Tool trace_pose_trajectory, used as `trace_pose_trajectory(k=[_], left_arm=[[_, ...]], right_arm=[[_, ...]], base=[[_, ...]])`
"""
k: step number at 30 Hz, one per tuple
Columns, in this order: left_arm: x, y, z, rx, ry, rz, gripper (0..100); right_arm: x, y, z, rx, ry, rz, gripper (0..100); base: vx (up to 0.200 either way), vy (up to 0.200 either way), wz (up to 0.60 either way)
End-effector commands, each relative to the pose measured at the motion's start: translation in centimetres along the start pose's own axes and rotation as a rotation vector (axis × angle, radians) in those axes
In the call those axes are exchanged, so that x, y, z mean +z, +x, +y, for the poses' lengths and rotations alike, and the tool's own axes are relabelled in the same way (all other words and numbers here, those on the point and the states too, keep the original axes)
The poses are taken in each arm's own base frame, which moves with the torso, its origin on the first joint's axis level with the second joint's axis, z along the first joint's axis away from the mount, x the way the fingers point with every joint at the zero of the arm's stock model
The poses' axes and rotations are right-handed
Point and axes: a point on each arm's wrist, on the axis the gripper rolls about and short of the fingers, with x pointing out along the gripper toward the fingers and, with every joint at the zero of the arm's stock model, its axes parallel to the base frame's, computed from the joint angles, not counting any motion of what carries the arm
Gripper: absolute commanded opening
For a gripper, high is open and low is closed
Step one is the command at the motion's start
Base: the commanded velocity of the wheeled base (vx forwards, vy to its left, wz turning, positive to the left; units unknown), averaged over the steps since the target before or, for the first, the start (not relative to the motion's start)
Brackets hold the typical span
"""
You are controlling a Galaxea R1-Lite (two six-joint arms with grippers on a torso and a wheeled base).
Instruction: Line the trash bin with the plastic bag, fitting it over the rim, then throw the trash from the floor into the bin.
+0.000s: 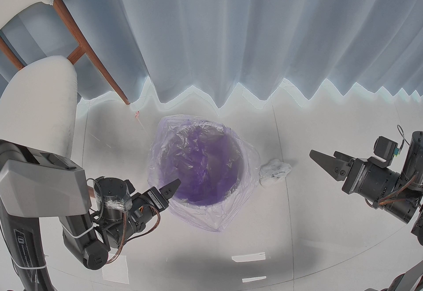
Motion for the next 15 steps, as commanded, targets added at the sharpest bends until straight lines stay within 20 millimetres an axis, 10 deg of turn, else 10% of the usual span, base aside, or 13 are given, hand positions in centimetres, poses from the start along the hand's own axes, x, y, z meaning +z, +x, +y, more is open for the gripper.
trace_pose_trajectory(k=[1, 2, 15], left_arm=[[0.0, 0.2, 0.5, 0.016, 0.000, 0.002, 100], [-0.1, 0.2, 0.6, 0.019, 0.000, 0.003, 0], [0.5, -0.1, 2.4, 0.090, -0.013, -0.005, 0]], right_arm=[[0.0, 0.0, 0.0, 0.000, 0.000, 0.001, 100], [0.0, 0.0, 0.0, 0.000, 0.000, 0.001, 100], [-0.1, 0.0, 0.1, 0.006, 0.000, 0.005, 100]], base=[[0.000, 0.000, 0.00], [0.000, 0.000, 0.00], [0.000, 0.000, 0.00]])
